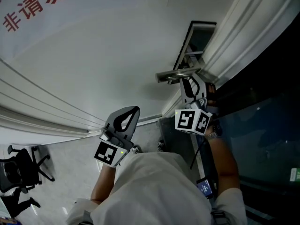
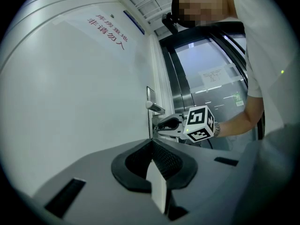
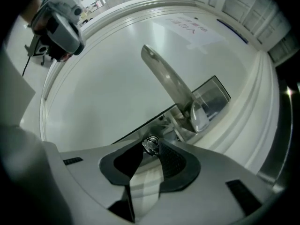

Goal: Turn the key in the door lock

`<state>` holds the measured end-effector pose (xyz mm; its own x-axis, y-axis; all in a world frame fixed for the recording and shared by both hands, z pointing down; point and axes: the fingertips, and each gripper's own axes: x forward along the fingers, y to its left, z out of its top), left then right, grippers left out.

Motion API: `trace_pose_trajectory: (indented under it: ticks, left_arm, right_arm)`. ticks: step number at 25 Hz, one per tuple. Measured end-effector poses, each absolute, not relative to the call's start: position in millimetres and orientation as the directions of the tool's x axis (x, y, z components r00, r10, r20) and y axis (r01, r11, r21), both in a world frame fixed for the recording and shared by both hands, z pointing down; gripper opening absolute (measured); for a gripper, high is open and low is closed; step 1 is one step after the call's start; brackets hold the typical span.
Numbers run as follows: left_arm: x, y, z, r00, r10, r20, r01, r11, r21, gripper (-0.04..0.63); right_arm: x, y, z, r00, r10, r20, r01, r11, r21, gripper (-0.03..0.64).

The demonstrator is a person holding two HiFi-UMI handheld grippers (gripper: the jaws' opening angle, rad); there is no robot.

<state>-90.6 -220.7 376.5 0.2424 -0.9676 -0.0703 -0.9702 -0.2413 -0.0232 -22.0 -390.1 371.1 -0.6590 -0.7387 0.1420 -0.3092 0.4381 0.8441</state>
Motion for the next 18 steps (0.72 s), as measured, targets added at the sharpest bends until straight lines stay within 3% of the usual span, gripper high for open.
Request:
trace_pose_trajectory:
  ticks: [7, 14, 17, 18]
  left_arm:
    - [-97.9, -219.6, 377.0, 0.225, -0.971, -0.073, -0.974, -0.225, -0.016, 0.004]
    - [-98.3, -219.1, 377.6, 0.229, -0.970, -0.075, -0.973, -0.229, -0.010, 0.004]
    - [-99.1, -218.6, 378.2, 0.228, -0.971, -0.073, -0.974, -0.228, -0.010, 0.003]
    - [-99.5, -218.4, 378.2, 0.228, -0.971, -0.073, -0.974, -0.228, -0.011, 0.003]
  right_arm:
    - [-21.5, -393.5, 363.5, -0.696, -0.702, 0.152, -0.529, 0.644, 0.552, 0.103]
    - [-20.3, -394.8, 362.8, -0.716, -0.679, 0.164, -0.582, 0.710, 0.397, 0.103]
    - [-17.1, -398.6, 364.7, -0.763, -0.623, 0.172, -0.607, 0.782, 0.140, 0.096]
    - [-15.6, -400.2, 366.0, -0.784, -0.598, 0.166, -0.605, 0.796, 0.008, 0.015]
